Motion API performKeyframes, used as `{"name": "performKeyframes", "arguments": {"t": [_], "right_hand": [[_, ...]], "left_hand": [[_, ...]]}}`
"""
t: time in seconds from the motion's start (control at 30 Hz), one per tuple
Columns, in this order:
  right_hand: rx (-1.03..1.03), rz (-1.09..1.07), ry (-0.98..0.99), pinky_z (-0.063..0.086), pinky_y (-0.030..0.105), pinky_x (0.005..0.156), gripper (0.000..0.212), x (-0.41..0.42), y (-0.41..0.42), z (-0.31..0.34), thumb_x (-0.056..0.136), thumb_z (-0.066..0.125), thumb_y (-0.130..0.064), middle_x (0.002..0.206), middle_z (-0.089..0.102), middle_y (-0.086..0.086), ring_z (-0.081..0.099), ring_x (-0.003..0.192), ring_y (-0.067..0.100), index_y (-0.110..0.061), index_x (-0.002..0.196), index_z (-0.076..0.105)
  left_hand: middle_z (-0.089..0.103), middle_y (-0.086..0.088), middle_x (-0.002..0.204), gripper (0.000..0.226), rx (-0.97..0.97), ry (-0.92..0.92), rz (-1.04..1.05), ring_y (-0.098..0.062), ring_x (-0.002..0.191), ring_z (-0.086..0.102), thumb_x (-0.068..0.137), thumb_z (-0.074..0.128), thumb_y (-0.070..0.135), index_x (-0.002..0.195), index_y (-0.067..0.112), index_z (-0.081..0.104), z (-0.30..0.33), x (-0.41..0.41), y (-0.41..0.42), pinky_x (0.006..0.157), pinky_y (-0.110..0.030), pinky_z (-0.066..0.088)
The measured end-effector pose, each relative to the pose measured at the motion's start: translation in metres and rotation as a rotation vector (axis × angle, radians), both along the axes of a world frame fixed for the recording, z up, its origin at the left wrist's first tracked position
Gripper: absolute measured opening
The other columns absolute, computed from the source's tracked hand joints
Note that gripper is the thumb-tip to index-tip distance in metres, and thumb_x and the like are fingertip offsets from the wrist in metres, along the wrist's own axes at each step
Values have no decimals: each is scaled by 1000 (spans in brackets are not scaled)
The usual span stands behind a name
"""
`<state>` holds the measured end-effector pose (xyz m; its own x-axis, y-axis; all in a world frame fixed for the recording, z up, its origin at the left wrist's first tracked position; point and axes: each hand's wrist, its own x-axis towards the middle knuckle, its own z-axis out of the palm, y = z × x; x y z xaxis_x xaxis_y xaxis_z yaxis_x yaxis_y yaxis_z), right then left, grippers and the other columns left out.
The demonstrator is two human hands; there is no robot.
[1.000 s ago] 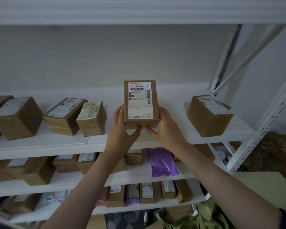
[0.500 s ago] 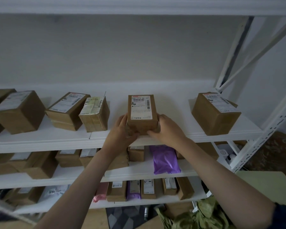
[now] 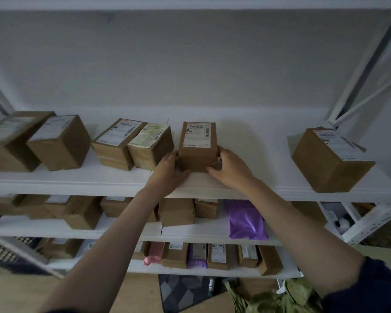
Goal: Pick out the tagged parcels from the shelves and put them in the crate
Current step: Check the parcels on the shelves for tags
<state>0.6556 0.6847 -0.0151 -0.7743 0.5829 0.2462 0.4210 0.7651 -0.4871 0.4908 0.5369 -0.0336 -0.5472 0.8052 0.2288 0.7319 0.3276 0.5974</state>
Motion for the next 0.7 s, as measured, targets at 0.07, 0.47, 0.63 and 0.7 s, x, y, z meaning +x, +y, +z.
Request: {"name": "performKeyframes", "arguments": {"t": [0.07,0.47,0.63,0.7], "right_hand": [[-6,-13,-17,56,38,90,55,0,-1,0,88,69,-46,125,63,2,63,110,20,-25,137,55],[11,-30,-34,48,31,102,52,145,-19,-17,95,65,-43,132,56,-7,53,119,9,-16,139,57],[-2,-203,-48,47,31,99,42,245,14,-16,96,63,-42,131,59,-6,52,124,12,-19,131,63],[4,-258,-42,48,32,99,39,282,30,-12,97,62,-43,128,62,-6,53,123,12,-21,128,65]], "left_hand": [[49,-7,141,65,-18,9,-10,-25,125,51,90,70,33,146,14,42,1,-2,-4,101,-30,42],[57,3,118,22,321,-22,79,-1,91,59,96,61,16,118,16,61,-28,126,-36,78,-13,46],[60,5,114,22,233,144,-125,-8,102,55,91,68,10,112,15,67,-30,172,20,85,-11,38],[64,-1,118,25,172,158,-140,-17,107,57,91,69,10,115,12,68,-24,189,43,89,-20,40]]}}
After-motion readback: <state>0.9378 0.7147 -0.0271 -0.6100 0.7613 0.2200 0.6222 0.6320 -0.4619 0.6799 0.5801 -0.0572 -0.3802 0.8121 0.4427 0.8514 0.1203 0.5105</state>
